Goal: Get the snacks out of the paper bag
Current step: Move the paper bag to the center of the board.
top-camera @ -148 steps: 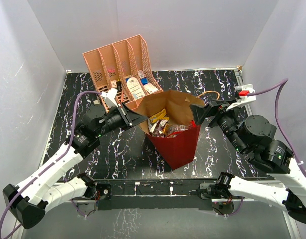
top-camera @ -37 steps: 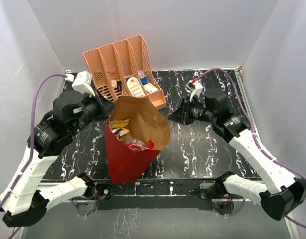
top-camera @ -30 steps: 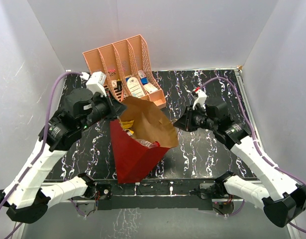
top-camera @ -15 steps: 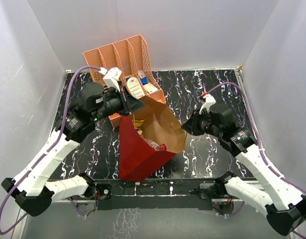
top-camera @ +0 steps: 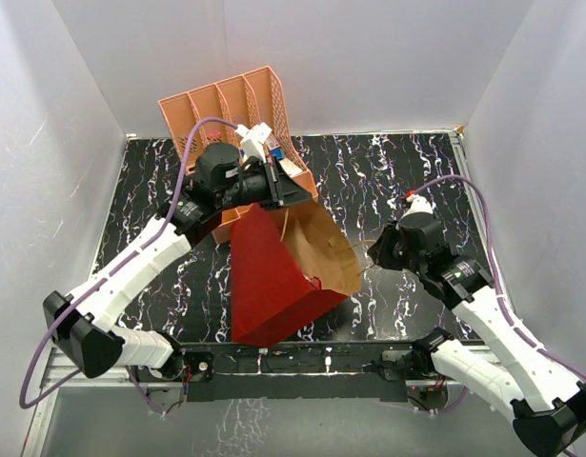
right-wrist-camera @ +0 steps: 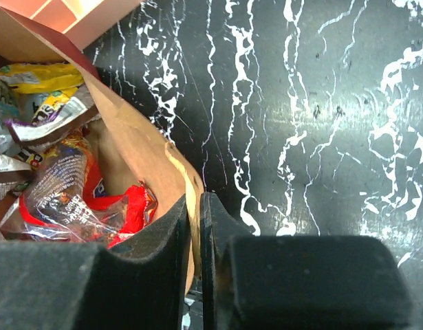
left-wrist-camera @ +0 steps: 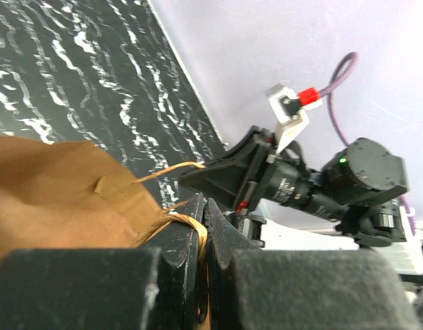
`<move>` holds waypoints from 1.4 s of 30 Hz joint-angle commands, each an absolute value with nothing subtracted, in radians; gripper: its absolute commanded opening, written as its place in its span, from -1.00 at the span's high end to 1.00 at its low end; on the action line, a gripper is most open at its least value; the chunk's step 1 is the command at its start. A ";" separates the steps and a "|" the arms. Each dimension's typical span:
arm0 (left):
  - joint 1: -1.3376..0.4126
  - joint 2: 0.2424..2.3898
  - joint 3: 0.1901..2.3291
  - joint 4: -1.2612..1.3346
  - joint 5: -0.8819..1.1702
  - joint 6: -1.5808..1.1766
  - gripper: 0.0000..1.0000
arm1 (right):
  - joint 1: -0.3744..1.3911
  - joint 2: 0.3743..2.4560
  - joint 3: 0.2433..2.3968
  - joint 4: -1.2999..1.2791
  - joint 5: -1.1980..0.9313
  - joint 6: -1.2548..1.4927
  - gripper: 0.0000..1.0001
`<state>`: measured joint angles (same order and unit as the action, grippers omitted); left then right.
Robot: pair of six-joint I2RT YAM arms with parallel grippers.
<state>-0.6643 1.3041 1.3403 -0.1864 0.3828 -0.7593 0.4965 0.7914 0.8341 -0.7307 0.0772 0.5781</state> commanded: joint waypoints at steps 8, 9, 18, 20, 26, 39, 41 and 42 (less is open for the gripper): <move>-0.700 1.486 1.255 0.266 0.636 -1.038 1.00 | 0.494 0.815 0.713 -0.652 0.071 0.712 0.71; -0.711 1.499 1.261 0.269 0.636 -1.037 1.00 | 0.493 0.818 0.700 -0.642 0.066 0.717 0.71; -0.783 1.629 1.365 0.202 0.652 -1.002 1.00 | 0.494 0.837 0.572 -0.526 -0.044 0.720 0.71; -0.787 1.636 1.366 0.204 0.654 -1.000 1.00 | 0.494 0.843 0.551 -0.490 -0.075 0.717 0.71; -0.790 1.628 1.384 0.112 0.651 -0.947 1.00 | 0.494 0.903 0.518 -0.328 -0.266 0.719 0.71; -0.646 1.509 1.445 -0.337 0.571 -0.673 1.00 | 0.654 1.186 0.558 0.036 -0.333 0.900 0.72; -0.616 1.471 1.442 -0.385 0.565 -0.639 1.00 | 0.688 1.233 0.581 0.069 -0.325 0.912 0.72; -0.608 1.451 1.441 -0.406 0.563 -0.620 1.00 | 0.704 1.254 0.593 0.077 -0.319 0.914 0.72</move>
<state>-0.6567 1.5768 1.4082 -0.2577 0.5743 -0.7284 0.6430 1.1931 0.5156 -0.0937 -0.3042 0.8524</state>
